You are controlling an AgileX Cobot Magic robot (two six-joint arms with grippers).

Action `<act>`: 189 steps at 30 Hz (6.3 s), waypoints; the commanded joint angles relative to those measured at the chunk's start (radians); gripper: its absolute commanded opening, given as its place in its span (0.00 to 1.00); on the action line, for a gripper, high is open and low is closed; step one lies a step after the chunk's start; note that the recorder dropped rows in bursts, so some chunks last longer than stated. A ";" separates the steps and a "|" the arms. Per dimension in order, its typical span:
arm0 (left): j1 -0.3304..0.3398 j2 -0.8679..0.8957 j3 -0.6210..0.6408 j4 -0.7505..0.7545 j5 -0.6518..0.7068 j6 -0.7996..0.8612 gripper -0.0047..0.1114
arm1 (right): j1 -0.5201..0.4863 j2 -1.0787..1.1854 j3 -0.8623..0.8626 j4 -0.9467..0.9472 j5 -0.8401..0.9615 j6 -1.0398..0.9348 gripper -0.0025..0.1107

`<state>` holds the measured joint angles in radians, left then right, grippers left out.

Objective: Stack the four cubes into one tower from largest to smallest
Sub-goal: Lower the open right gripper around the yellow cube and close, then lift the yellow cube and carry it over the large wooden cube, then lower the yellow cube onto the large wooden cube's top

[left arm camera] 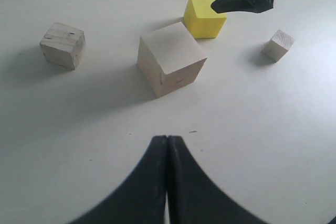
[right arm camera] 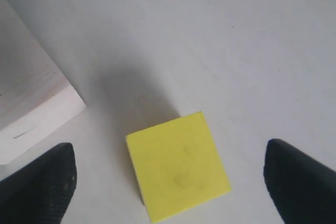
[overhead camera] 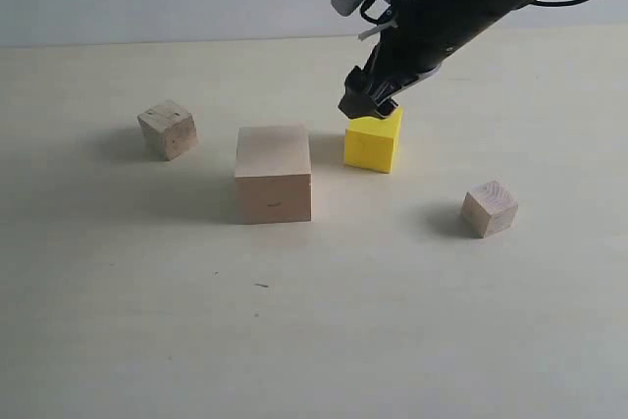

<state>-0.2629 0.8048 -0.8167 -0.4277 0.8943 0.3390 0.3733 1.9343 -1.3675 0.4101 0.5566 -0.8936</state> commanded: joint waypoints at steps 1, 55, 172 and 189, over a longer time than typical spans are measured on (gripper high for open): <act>-0.007 -0.001 0.002 -0.036 0.004 -0.003 0.04 | -0.001 -0.004 -0.009 0.008 0.025 0.005 0.83; -0.007 -0.001 0.002 -0.045 0.119 0.020 0.04 | -0.001 0.340 -0.514 -0.227 0.554 -0.109 0.83; -0.007 -0.001 0.002 -0.008 0.173 0.027 0.04 | 0.278 0.227 -0.516 -0.324 0.547 -0.078 0.02; -0.007 -0.001 0.002 -0.003 0.173 0.027 0.04 | 0.278 0.227 -0.516 -0.286 0.584 -0.076 0.02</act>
<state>-0.2654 0.8048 -0.8152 -0.4354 1.0713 0.3615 0.6495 2.1673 -1.8773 0.1161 1.1393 -0.9614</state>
